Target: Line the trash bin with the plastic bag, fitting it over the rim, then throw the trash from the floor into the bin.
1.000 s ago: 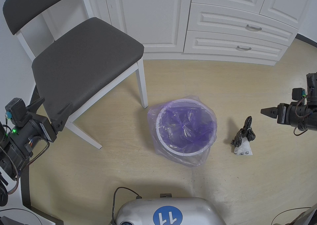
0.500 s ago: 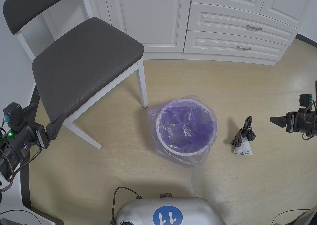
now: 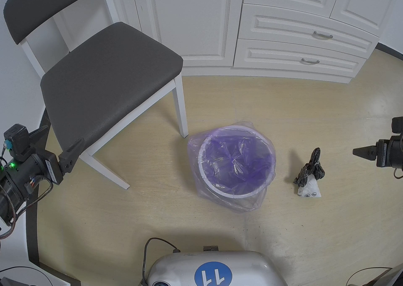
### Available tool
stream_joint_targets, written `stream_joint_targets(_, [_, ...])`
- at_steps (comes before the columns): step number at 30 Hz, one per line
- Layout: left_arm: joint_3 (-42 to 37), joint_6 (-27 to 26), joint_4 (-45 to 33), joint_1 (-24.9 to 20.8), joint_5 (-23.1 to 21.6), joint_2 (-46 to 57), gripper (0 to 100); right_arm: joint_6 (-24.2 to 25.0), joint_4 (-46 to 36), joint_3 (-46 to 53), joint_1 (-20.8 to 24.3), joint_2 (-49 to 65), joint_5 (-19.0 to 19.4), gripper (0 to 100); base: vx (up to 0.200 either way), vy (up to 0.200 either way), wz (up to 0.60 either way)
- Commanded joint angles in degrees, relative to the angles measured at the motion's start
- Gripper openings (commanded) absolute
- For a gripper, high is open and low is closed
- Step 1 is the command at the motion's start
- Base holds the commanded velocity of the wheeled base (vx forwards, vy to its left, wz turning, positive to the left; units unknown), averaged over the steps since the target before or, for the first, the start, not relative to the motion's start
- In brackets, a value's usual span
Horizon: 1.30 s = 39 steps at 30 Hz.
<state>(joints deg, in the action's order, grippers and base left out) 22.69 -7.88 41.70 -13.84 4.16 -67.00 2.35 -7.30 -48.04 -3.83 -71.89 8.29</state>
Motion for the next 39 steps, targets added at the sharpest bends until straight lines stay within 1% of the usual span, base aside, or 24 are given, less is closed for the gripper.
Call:
stream_joint_targets(1, [2.3,0.9,-1.4,0.2,0.6,-2.2,100,2.7,-13.8,-10.7,0.5,-3.2,0.9,100,0.000,0.000,0.00])
stream_joint_targets(2, [2.5,1.0,-2.1,0.2,1.0,-2.5,100,3.2,-16.2,-12.2,0.5,-3.4,1.6,100,0.000,0.000,0.00])
stream_joint_targets(3, [2.5,1.0,-2.2,0.2,1.2,-2.5,100,3.4,-16.8,-12.5,0.6,-3.5,1.8,100,0.000,0.000,0.00])
stream_joint_targets(4, [2.5,1.0,-4.4,0.2,3.0,-2.6,100,3.7,-19.2,-14.2,0.6,-4.1,3.6,100,0.000,0.000,0.00])
stream_joint_targets(5, [2.5,1.0,-4.4,0.2,3.0,-2.6,100,3.7,-19.2,-14.2,0.6,-4.1,3.6,100,0.000,0.000,0.00])
stream_joint_targets(6, [2.5,0.9,-7.9,-0.2,6.5,-2.2,100,3.9,-21.5,-15.9,0.6,-5.7,5.2,100,0.000,0.000,0.00])
stream_joint_targets(7, [2.5,0.8,-9.5,-0.4,8.1,-1.6,100,4.1,-22.2,-16.5,0.6,-6.6,5.3,100,0.000,0.000,0.00])
stream_joint_targets(9, [2.2,0.7,-12.2,-2.0,9.9,0.3,100,4.2,-22.9,-17.3,0.7,-9.1,5.3,100,0.000,0.000,0.00])
stream_joint_targets(12, [3.0,0.7,-16.0,-3.7,9.6,3.2,100,4.2,-22.4,-17.6,0.7,-13.4,5.3,100,0.000,0.000,0.00])
stream_joint_targets(14, [3.8,1.0,-17.6,-4.1,9.2,4.0,100,4.2,-22.3,-18.1,0.6,-16.4,5.3,100,0.000,0.000,0.00])
stream_joint_targets(16, [4.5,2.2,-17.7,-4.3,8.6,3.9,100,4.0,-22.2,-18.5,0.4,-20.6,4.9,100,0.000,0.000,0.00])
stream_joint_targets(18, [5.4,4.5,-17.5,-4.3,7.6,3.4,100,3.8,-22.1,-18.9,0.1,-24.7,4.5,100,0.000,0.000,0.00])
stream_joint_targets(19, [5.4,4.7,-17.5,-4.3,7.6,3.3,100,3.8,-22.1,-18.9,0.1,-25.1,4.5,100,0.000,0.000,0.00])
stream_joint_targets(21, [7.3,7.3,-17.7,-4.2,7.4,2.2,100,3.8,-21.1,-19.5,-0.5,-30.1,3.2,100,0.000,0.000,0.00])
stream_joint_targets(24, [7.9,9.3,-17.3,-4.2,7.4,1.0,100,3.7,-19.4,-19.5,-1.5,-34.3,2.2,100,0.000,0.000,0.00])
stream_joint_targets(27, [7.7,9.6,-17.3,-4.2,6.8,-0.1,100,3.6,-13.7,-19.5,-2.6,-42.2,0.3,100,0.000,0.000,0.00])
stream_joint_targets(30, [7.5,9.6,-17.3,-4.2,6.7,-0.2,100,4.1,-6.7,-21.2,-2.7,-49.7,0.2,100,0.000,0.000,0.00])
stream_joint_targets(31, [7.4,9.5,-17.3,-4.2,6.7,-0.2,100,4.1,-3.9,-22.4,-2.7,-52.9,0.2,100,0.000,0.000,0.00])
stream_joint_targets(33, [7.1,9.5,-17.2,-4.2,6.7,-0.2,100,4.2,-1.5,-24.4,-2.7,-56.1,0.2,100,0.000,0.000,0.00])
stream_joint_targets(34, [7.0,9.5,-17.0,-4.2,6.7,-0.3,100,4.2,0.6,-27.0,-2.7,-59.2,0.2,100,0.000,0.000,0.00])
stream_joint_targets(38, [6.3,9.5,-14.9,-4.1,6.6,-0.3,100,4.5,2.8,-35.7,-3.0,-66.7,0.5,100,0.000,0.000,0.00])
stream_joint_targets(39, [6.3,9.5,-14.9,-4.1,6.6,-0.3,100,4.5,2.8,-35.7,-3.0,-66.7,0.5,100,0.000,0.000,0.00])
